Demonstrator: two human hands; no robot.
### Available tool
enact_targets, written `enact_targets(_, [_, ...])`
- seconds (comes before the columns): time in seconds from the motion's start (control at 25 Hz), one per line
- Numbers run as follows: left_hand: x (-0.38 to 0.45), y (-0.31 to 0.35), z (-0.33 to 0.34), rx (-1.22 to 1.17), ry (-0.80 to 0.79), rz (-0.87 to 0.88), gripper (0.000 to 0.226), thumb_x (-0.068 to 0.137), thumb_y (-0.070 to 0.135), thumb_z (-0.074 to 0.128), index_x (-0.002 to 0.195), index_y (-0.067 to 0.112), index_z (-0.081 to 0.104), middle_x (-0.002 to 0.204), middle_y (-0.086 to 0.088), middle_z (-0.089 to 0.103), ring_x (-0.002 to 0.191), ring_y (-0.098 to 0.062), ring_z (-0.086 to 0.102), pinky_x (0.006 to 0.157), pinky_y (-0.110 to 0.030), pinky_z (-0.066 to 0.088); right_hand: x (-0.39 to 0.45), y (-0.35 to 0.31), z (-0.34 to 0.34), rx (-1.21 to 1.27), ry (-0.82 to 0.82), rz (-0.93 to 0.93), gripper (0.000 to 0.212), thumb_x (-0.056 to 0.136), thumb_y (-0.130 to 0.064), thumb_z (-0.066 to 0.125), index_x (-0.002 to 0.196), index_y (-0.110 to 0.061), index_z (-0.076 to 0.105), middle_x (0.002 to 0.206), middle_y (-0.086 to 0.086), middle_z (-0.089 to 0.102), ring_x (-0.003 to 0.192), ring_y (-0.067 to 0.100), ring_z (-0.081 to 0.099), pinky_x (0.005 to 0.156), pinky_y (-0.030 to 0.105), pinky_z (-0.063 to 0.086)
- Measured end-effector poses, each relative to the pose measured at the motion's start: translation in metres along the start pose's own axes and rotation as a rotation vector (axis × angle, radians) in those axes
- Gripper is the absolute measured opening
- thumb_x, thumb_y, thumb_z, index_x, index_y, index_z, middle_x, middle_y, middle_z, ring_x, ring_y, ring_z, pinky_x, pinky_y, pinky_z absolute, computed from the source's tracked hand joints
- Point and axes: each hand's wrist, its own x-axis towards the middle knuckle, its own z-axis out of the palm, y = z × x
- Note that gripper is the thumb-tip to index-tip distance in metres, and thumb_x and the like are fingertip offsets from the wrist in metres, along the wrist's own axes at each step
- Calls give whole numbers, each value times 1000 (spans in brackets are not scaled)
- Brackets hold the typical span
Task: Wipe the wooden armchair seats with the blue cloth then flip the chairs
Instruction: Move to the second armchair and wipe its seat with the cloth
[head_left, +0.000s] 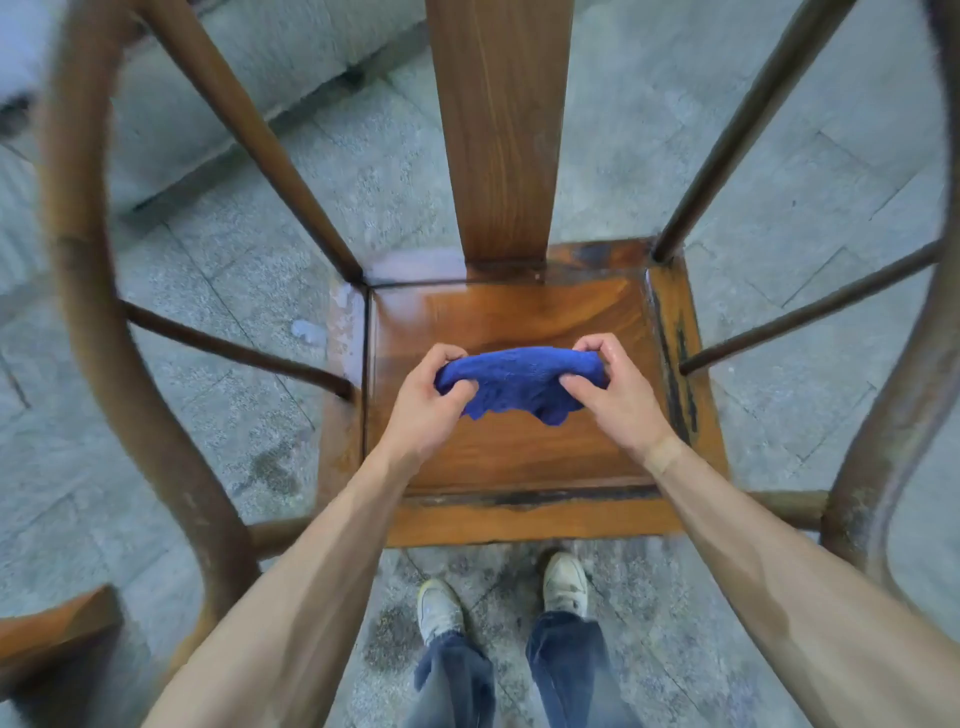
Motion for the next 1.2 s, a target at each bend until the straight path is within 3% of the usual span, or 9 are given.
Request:
enact_targets(0.12, [-25, 88, -38, -114, 47, 182, 20, 85, -1, 58, 96, 16, 61, 84, 6, 64, 77, -7, 59, 71, -20, 48, -20, -103, -33, 61, 53, -179, 32, 82, -23, 68, 94, -49, 54, 85, -25, 65, 79, 6, 59, 79, 29, 49])
enact_targets(0.2, [-49, 159, -72, -171, 84, 292, 20, 83, 8, 57, 100, 16, 61, 90, 5, 64, 82, -6, 60, 75, -20, 50, -42, -187, -58, 108, 75, -279, 33, 80, -25, 67, 94, -53, 55, 76, -16, 65, 72, 10, 58, 74, 30, 50])
enact_targets(0.32, [-86, 250, -114, -162, 153, 433, 19, 84, 11, 59, 98, 24, 60, 89, 12, 62, 81, -4, 58, 78, -19, 47, -84, -290, -84, 102, 82, -431, 39, 87, -14, 70, 95, -49, 56, 76, -3, 66, 73, 13, 59, 73, 38, 52])
enact_targets(0.4, [-113, 299, -141, -146, 185, 509, 22, 88, 3, 60, 96, 23, 59, 81, 18, 60, 76, -2, 56, 76, -18, 46, -116, -344, -97, 58, 121, -517, 40, 89, -8, 70, 95, -46, 56, 79, -10, 68, 73, 10, 62, 71, 30, 52])
enact_targets(0.48, [-133, 328, -161, -146, 216, 569, 22, 88, 4, 59, 96, 24, 59, 81, 15, 59, 75, -7, 55, 75, -28, 47, -137, -379, -104, 31, 136, -577, 37, 88, -8, 70, 94, -43, 56, 82, -10, 70, 75, 14, 65, 70, 32, 54])
enact_targets(0.6, [-155, 350, -185, -202, 226, 632, 29, 92, 0, 58, 97, 29, 59, 84, 12, 59, 75, -13, 54, 72, -39, 49, -162, -410, -107, 58, 131, -674, 32, 89, -10, 70, 98, -39, 58, 91, 1, 71, 84, 24, 68, 76, 44, 58])
enact_targets(0.88, [-189, 362, -219, -271, 282, 756, 20, 92, 1, 58, 101, 19, 56, 87, 4, 59, 76, -15, 52, 68, -29, 47, -176, -439, -83, 147, 65, -767, 30, 91, -9, 69, 103, -34, 58, 92, 8, 72, 88, 29, 69, 77, 55, 57])
enact_targets(1.08, [-250, 348, -240, -192, 557, 727, 26, 93, -13, 53, 104, 11, 53, 84, 10, 59, 70, -7, 52, 60, -18, 48, -176, -459, -48, 212, -194, -860, 29, 93, -8, 69, 107, -31, 58, 96, 14, 72, 92, 39, 68, 77, 63, 55])
enact_targets(1.2, [-309, 334, -238, -187, 783, 650, 27, 94, -14, 53, 102, 12, 52, 77, 20, 61, 65, 0, 52, 58, -12, 46, -187, -471, -18, 250, -440, -905, 33, 92, -2, 68, 104, -31, 59, 94, 13, 71, 83, 34, 67, 75, 57, 57])
